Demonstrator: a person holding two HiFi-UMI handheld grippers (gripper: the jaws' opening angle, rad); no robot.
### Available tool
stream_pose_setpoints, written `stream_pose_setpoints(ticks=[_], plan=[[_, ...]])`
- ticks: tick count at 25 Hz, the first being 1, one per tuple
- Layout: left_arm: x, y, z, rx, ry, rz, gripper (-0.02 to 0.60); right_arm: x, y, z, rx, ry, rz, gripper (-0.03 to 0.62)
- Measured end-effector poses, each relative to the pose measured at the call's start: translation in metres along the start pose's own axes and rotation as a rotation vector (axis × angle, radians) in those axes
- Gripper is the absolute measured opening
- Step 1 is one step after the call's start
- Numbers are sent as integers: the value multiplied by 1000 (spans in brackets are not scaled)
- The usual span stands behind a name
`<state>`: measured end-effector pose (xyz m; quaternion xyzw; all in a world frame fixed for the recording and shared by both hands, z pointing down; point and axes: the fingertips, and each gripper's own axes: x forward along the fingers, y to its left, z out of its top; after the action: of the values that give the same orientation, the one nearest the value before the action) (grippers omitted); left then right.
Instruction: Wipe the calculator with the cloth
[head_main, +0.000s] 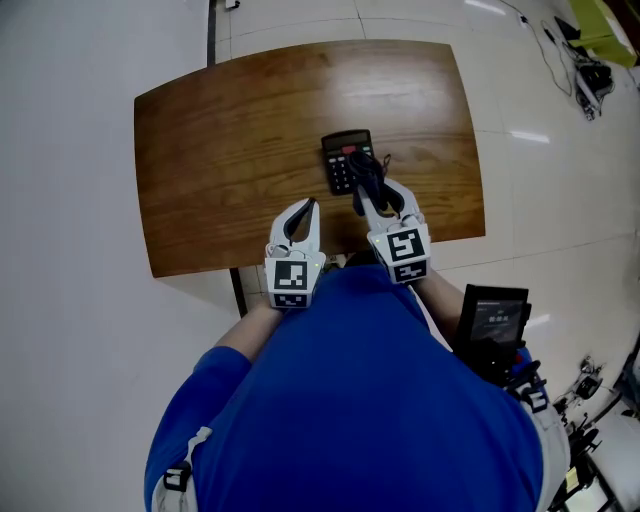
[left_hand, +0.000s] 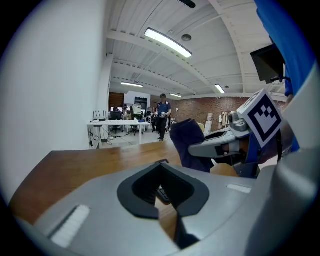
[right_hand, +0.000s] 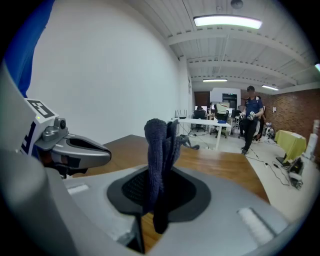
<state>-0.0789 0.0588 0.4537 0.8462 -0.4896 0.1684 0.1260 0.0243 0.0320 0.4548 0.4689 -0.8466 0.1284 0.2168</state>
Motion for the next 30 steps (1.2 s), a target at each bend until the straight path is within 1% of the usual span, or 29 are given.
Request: stream_pose_setpoints(ticks=[5,8,11,15,17,20,25,30], plan=[[27,6,-13,9,64,-5,5,43,-13,-10,13,53,47,83],[57,12,-26,5,97,-18,5,79,-25,-19,24,85,71,83],[77,10,-40,23,129,-35,5,109,-28,-32,35,122,103,83],[64,2,-40,34,147,-22,5,117,-10,-33,20,154,153,83],[56,3,-36,30,146,-8,5,121,-3,-28,12,166,170,83],[46,4,-39,34,167,0,5,125,6,-27,2,187,187,83],[48,5,-45,28,174,8,5,125,8,-32,-36,214,186,83],[58,4,-47,44,162,-9,5,124,-1,-33,-45,219,168,83]])
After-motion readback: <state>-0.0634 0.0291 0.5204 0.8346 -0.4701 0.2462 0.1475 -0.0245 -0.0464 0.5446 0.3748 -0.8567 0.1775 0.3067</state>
